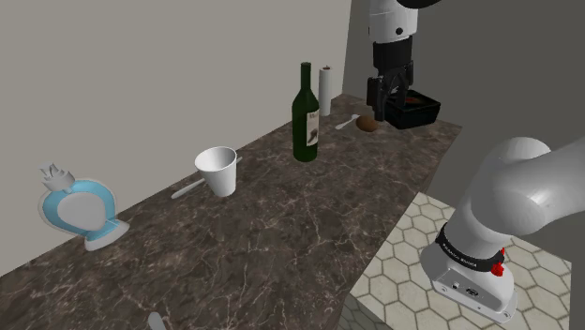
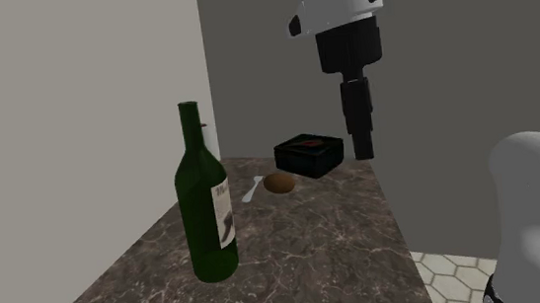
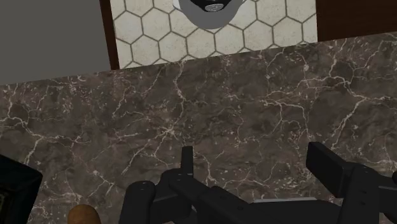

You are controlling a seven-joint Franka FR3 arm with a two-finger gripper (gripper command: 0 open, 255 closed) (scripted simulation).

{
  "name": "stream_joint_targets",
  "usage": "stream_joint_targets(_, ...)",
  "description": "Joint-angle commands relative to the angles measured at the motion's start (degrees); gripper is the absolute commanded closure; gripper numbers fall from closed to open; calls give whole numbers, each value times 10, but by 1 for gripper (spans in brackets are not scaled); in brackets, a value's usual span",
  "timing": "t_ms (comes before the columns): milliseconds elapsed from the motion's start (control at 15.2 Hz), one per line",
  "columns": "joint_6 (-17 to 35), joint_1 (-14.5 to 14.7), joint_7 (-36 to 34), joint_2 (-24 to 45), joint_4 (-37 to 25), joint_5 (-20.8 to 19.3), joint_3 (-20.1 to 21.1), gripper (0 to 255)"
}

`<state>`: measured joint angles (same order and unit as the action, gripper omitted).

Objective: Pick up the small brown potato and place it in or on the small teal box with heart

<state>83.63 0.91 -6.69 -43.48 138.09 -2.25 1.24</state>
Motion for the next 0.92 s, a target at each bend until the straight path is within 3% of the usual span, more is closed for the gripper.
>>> stream_joint_targets(0,0,0,0,0,0,0,0,0)
stream_joint_targets(858,138,-56,80,235,-74,-57,-104,0)
